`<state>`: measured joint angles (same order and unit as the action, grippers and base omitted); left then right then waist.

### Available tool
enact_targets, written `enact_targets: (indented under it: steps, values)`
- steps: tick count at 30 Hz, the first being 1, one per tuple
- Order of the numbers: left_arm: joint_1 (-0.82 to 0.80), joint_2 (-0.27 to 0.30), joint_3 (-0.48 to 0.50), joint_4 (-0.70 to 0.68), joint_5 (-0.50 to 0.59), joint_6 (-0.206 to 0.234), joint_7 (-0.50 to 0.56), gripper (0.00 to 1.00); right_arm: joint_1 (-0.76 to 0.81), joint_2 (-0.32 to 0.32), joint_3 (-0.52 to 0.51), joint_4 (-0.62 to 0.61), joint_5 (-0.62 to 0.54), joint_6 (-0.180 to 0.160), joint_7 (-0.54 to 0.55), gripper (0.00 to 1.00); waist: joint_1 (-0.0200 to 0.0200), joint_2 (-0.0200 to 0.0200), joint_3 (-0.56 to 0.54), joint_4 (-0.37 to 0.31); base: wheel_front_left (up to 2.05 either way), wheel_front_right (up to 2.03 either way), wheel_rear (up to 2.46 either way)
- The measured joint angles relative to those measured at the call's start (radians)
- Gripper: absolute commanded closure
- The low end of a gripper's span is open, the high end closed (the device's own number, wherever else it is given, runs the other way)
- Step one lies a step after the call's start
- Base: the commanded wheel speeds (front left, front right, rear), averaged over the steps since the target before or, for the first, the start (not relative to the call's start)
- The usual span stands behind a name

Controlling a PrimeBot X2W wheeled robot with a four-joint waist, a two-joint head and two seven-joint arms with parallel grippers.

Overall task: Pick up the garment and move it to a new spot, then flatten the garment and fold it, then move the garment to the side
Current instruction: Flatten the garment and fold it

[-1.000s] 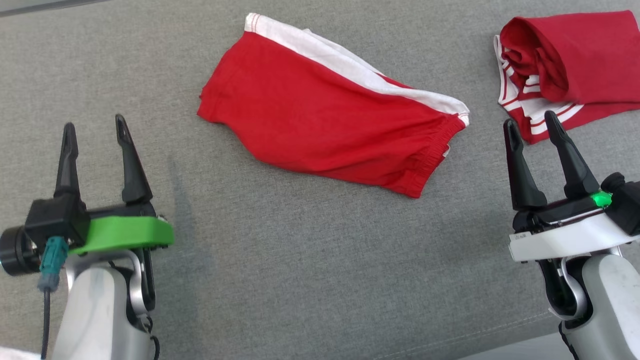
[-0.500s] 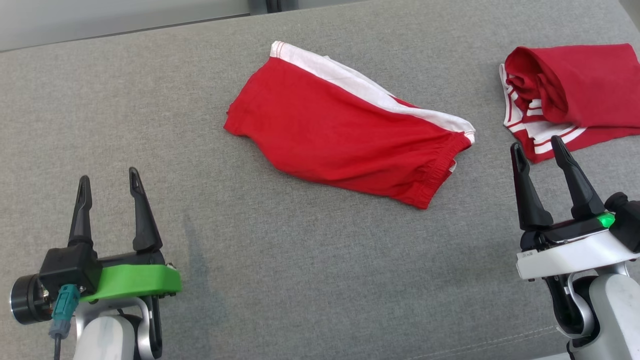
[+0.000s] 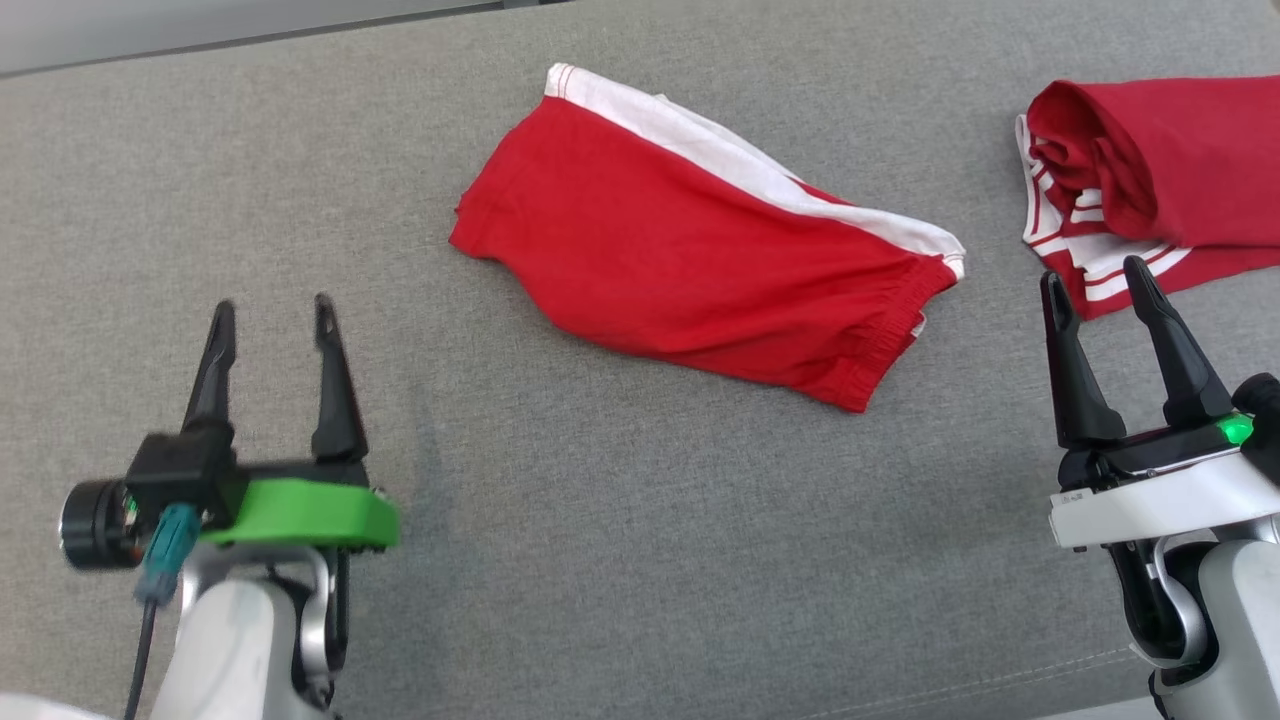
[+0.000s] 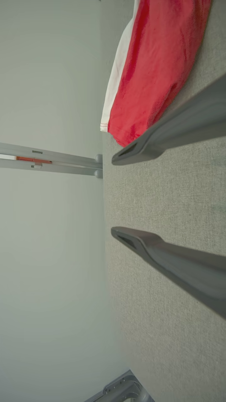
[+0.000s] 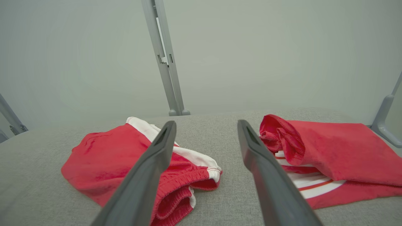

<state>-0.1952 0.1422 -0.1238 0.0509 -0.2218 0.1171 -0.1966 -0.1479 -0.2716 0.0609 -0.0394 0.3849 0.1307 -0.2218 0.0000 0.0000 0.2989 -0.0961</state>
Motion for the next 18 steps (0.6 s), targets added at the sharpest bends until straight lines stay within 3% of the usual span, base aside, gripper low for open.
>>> enact_targets:
  steps: [4, 9, 13, 18]
  values:
    - [-0.161, -0.001, -0.076, 0.056, 0.0, -0.075, 0.086, 0.0, -0.009, -0.003, -0.004, -0.01, 0.0, 0.0, 0.005, 0.0, 0.0, 0.0, 0.035, 0.004, 0.0, 0.0, 0.0]
    - [-0.379, -0.019, -0.147, 0.225, -0.011, -0.165, 0.205, 0.0, -0.044, -0.001, 0.019, -0.006, 0.01, 0.0, 0.004, 0.0, 0.0, 0.0, 0.081, -0.005, 0.0, 0.0, 0.0]
    - [-0.508, -0.021, -0.183, 0.406, -0.02, -0.208, 0.276, 0.0, -0.066, 0.005, 0.044, 0.013, 0.02, 0.0, -0.005, 0.0, 0.0, 0.0, 0.102, -0.036, 0.0, 0.0, 0.0]
    - [-0.63, -0.008, -0.208, 0.62, -0.026, -0.228, 0.316, 0.0, -0.077, 0.011, 0.057, 0.038, 0.029, 0.0, -0.017, 0.0, 0.0, 0.0, 0.119, -0.081, 0.0, 0.0, 0.0]
